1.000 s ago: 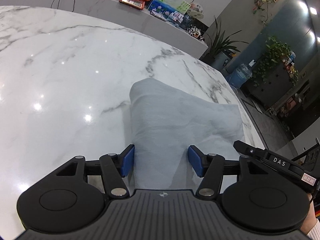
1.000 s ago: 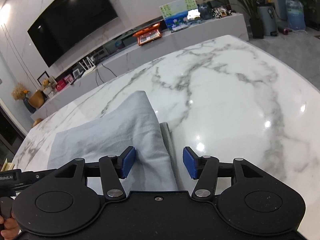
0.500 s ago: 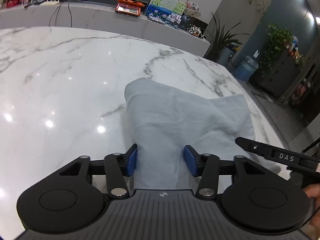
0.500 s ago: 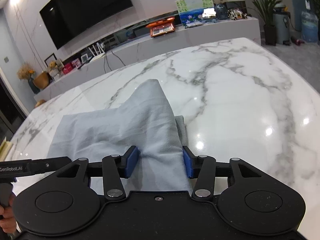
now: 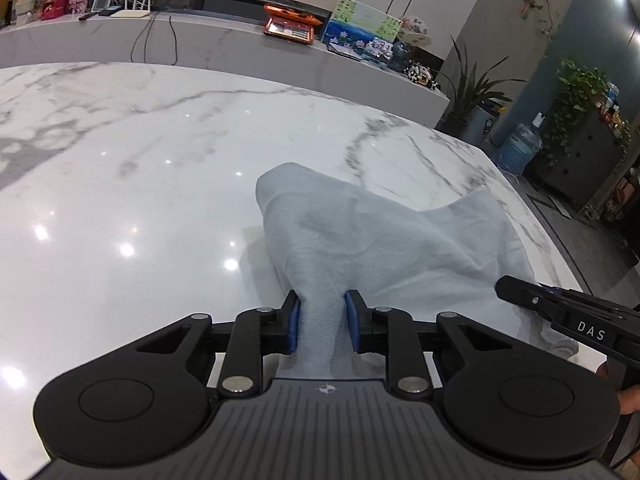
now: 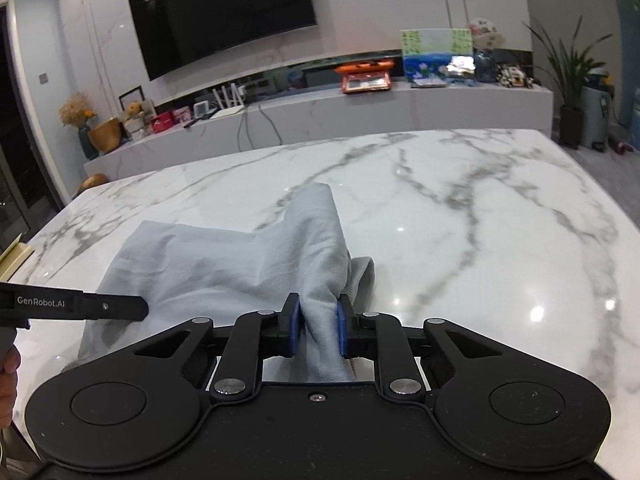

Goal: Fold clothes

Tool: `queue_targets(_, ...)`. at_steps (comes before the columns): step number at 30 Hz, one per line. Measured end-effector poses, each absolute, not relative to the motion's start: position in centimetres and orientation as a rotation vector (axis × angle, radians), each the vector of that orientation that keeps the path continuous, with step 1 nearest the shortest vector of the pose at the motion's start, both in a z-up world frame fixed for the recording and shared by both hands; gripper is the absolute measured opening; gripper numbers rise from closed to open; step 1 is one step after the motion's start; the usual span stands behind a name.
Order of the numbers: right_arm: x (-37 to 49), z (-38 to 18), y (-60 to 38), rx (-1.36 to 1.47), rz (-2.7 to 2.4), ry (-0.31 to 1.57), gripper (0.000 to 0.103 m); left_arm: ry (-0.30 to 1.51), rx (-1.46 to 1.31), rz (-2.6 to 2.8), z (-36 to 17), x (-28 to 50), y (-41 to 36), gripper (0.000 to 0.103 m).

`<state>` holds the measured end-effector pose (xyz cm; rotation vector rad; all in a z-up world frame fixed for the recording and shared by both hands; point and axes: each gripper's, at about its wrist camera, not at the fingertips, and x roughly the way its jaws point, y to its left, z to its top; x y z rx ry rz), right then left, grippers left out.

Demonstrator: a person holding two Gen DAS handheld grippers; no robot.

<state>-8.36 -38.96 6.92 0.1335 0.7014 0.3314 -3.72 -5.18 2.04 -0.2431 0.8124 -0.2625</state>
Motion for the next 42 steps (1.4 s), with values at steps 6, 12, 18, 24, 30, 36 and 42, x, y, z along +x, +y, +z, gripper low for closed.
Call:
queue_targets(6, -7.0, 7.6, -34.7, 0.078, 0.392, 0.688, 0.009, 0.808, -0.193, -0.237, 2.9, -2.0, -1.8, 0.020)
queue_targets(12, -3.9, 7.2, -31.3, 0.060, 0.404, 0.717, 0.009, 0.811, -0.150, -0.214, 3.2, 1.0, 0.4, 0.020)
queue_targets(18, 0.5, 6.6, -28.5, 0.037, 0.392, 0.715, 0.009, 0.802, -0.126, -0.192, 3.1, 5.7, 2.0, 0.020)
queue_targets(24, 6.4, 6.2, -26.7, 0.046, 0.378, 0.713, 0.009, 0.794, -0.088, -0.178, 3.5, 11.3, 3.2, 0.020)
queue_targets(30, 12.9, 6.3, -24.6, 0.031, 0.370, 0.709, 0.009, 0.787, -0.007, -0.149, 3.9, 17.3, 3.5, 0.019)
queue_targets(36, 18.3, 5.9, -23.2, 0.024, 0.351, 0.711, 0.009, 0.798, 0.009, -0.125, 3.4, 22.1, 4.1, 0.020)
queue_targets(42, 21.3, 5.4, -22.3, 0.021, 0.343, 0.700, 0.009, 0.800, 0.036, -0.115, 2.4, 24.3, 4.6, 0.020)
